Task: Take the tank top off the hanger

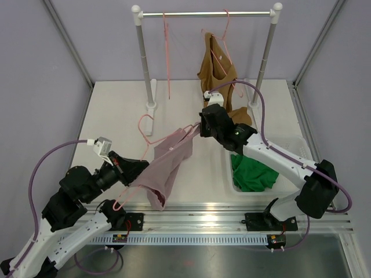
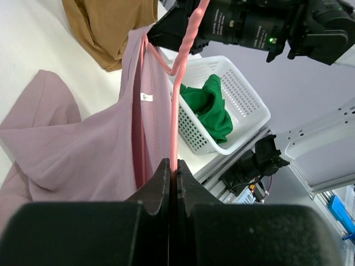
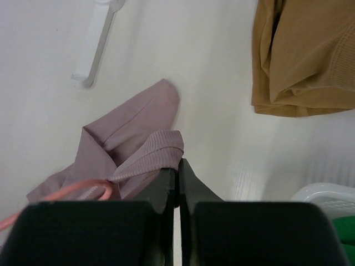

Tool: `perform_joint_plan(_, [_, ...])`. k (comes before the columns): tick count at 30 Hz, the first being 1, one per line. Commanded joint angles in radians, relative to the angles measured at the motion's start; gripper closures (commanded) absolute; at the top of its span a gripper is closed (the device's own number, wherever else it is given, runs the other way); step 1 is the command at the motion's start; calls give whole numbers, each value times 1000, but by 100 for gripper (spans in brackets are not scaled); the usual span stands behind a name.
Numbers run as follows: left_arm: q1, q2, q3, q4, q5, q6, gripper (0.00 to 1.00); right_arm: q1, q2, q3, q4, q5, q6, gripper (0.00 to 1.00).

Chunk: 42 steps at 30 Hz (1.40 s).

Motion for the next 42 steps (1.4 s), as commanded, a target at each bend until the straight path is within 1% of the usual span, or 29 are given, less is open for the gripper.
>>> perform_joint_plan(1, [-3,-40,36,130,39,8,100,-13,-58,-16,24,-25,1,100])
perform_joint_plan(3, [-3,-61,0,204,32,5,100,-13,-120,-97,78,-155,27,100])
perform_joint_plan(4, [-3,-67,-20,309,32,0,100,-13,-185,-150,132,-274,46,100])
perform_joint_plan(6, [-3,-78,-89,432,47,-3,100,-13,-267,-200,199,-414,82,100])
perform_joint_plan(7, [-3,-76,-114,582,56,-3,100,-13,-289,-232,250,-472,96,100])
perform_joint_plan(8, [-3,-70,-143,655,61,-3,100,-13,-304,-244,268,-576,115,100])
perform_joint_plan(9, [-3,-46,-177,719,61,0,100,-13,-319,-252,284,-618,130,100])
perform_joint_plan(10, [-3,-29,-191,843,59,20,100,-11,-347,-267,301,-655,159,100])
perform_joint_plan(12, [-3,40,-212,959,45,55,100,-11,-375,-289,330,-767,188,100])
perform_joint_plan(13, [-3,74,-215,1072,36,103,100,-11,-396,-306,341,-851,208,100])
perform_joint_plan(15, [-4,141,-202,1161,12,158,100,-10,-415,-310,375,-925,221,100])
perform_joint_plan(16, [-4,219,-171,1216,1,216,100,-10,-433,-312,359,-959,224,100])
perform_joint_plan(18, [-4,294,-114,1234,-48,255,100,-8,-459,-298,292,-956,195,100])
perform_joint_plan(19, [-4,351,-41,1199,-114,273,100,-5,-499,-286,216,-909,183,100])
perform_joint_plan(21, [-4,402,39,1128,-166,278,100,-5,-540,-272,140,-881,158,100])
perform_joint_plan(22, [-4,439,92,1094,-172,302,100,-7,-581,-263,96,-886,138,100])
perform_joint_plan(23, [-4,453,105,1096,-168,310,100,-2,-600,-260,86,-902,138,100])
perform_joint_plan(25, [-4,473,102,1152,-166,331,100,-4,-635,-258,92,-991,139,100])
perform_joint_plan(26, [-4,485,120,1148,-177,324,100,-4,-639,-251,79,-998,138,100])
perform_joint_plan(29, [-7,512,194,1036,-218,284,100,-1,-649,-221,-27,-943,103,100])
perform_joint_plan(30, [-12,519,211,966,-238,264,100,4,-643,-212,-93,-917,81,100])
perform_joint_plan(32, [-24,546,269,894,-309,250,100,12,-622,-201,-136,-841,63,100])
perform_joint_plan(34, [-29,578,335,751,-359,235,100,48,-573,-215,-149,-752,63,100])
perform_joint_plan(36, [-36,630,418,644,-412,227,100,103,-510,-223,-144,-668,70,92])
perform_joint_plan(37, [-36,647,439,619,-422,224,100,164,-490,-229,-132,-584,72,88])
perform_joint_plan(39, [-38,712,511,543,-442,223,100,223,-426,-229,-106,-530,80,60])
perform_joint_plan(40, [-38,736,547,513,-453,223,100,242,-407,-234,-89,-487,87,44])
perform_joint_plan(41, [-38,768,580,478,-476,223,100,263,-392,-237,-80,-473,92,26])
perform_joint_plan(42, [-38,795,608,424,-479,226,100,268,-366,-240,-67,-458,101,1])
